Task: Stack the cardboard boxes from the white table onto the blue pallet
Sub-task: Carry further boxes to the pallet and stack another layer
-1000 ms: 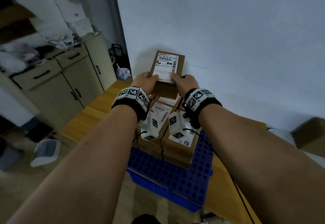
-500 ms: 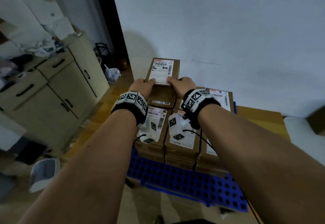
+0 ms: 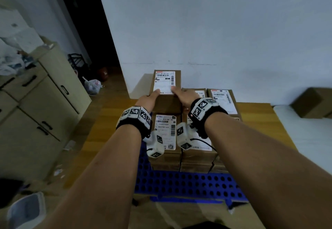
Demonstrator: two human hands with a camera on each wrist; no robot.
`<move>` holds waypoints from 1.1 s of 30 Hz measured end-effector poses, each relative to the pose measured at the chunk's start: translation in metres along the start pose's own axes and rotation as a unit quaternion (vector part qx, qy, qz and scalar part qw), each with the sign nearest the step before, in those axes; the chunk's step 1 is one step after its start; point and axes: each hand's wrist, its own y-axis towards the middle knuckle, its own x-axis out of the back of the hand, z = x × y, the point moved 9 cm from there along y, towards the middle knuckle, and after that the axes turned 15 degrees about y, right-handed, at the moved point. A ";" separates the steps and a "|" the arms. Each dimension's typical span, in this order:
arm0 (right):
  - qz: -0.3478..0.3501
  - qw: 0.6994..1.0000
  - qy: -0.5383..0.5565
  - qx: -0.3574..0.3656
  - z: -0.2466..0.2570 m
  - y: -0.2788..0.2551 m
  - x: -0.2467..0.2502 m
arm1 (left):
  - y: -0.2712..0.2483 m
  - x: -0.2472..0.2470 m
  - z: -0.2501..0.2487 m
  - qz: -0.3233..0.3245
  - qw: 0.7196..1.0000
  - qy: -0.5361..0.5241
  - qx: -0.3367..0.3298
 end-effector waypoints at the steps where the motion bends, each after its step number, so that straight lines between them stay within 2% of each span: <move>1: 0.000 1.000 0.000 0.002 0.000 -0.002 -0.001 | -0.001 -0.002 0.001 0.008 1.000 -0.008 0.001; 6: -0.004 1.000 0.006 -0.001 0.001 -0.005 -0.003 | -0.003 -0.004 -0.001 0.014 1.000 -0.017 0.004; 12: -0.009 1.000 0.000 -0.013 -0.001 -0.002 0.001 | 0.001 -0.011 -0.005 0.019 0.999 -0.009 -0.027; 22: -0.005 1.000 -0.017 -0.025 0.002 -0.008 0.001 | 0.004 -0.009 -0.002 0.019 1.000 -0.020 -0.013; 27: -0.011 0.999 -0.013 -0.032 0.001 -0.008 0.001 | 0.007 -0.010 -0.007 0.009 0.999 0.037 -0.025; 33: -0.022 1.000 -0.013 -0.013 0.004 -0.011 0.014 | 0.007 0.005 -0.022 -0.063 0.987 0.144 -0.046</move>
